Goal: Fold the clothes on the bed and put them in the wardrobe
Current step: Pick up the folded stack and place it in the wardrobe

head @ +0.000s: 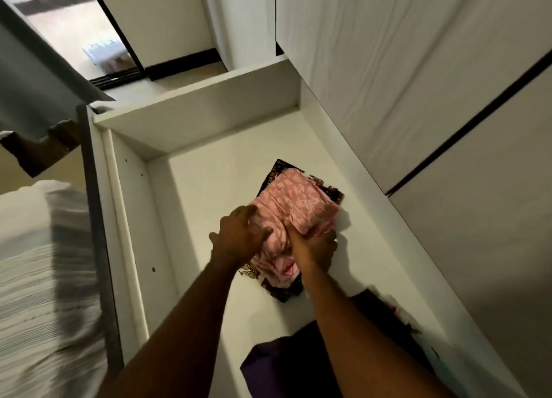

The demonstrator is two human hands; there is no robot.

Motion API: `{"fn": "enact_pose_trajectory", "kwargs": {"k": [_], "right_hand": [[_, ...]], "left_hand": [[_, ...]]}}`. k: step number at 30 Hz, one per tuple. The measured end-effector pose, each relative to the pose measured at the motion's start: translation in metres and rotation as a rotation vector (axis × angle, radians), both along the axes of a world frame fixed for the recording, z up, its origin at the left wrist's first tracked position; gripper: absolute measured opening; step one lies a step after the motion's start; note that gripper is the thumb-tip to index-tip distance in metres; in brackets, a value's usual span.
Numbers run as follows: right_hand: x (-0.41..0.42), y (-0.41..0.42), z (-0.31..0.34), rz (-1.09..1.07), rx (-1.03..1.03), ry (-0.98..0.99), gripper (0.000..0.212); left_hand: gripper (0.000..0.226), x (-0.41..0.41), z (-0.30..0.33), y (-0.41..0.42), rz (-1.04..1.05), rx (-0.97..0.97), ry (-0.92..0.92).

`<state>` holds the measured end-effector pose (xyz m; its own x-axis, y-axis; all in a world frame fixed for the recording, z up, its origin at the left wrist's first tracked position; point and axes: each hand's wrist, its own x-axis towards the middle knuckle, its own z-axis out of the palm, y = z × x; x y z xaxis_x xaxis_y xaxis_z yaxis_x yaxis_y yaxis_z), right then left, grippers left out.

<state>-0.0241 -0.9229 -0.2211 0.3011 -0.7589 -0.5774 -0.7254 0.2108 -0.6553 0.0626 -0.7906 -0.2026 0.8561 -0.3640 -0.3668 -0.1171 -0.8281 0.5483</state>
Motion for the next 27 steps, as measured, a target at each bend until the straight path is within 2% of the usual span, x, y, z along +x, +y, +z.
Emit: {"fn": "enact_pose_trajectory", "kwargs": {"k": [3,5,8,11,16,19,27], "right_hand": [[-0.010,0.010,0.006,0.148,-0.293,0.052,0.111],[-0.021,0.012,0.002,0.246,-0.341,-0.011,0.103],[-0.024,0.010,-0.014,0.249,-0.172,-0.122,0.102],[-0.002,0.003,-0.024,0.203,-0.148,-0.214,0.107],[0.059,-0.023,-0.038,0.051,-0.159,-0.277,0.107],[0.082,-0.037,-0.043,0.003,-0.111,-0.289,0.107],[0.084,-0.044,-0.046,0.011,-0.100,-0.339,0.109]], "left_hand": [[0.073,-0.038,-0.011,0.011,0.075,-0.010,-0.317],[0.077,-0.059,-0.012,0.012,0.055,-0.023,-0.368],[0.084,-0.065,-0.034,0.016,-0.062,-0.033,-0.254],[0.090,-0.038,-0.046,0.009,-0.093,-0.118,-0.136],[0.089,0.029,-0.047,-0.031,-0.213,-0.123,-0.211],[0.098,0.056,-0.043,-0.047,-0.227,-0.078,-0.162],[0.098,0.052,-0.045,-0.048,-0.189,-0.080,-0.143]]}}
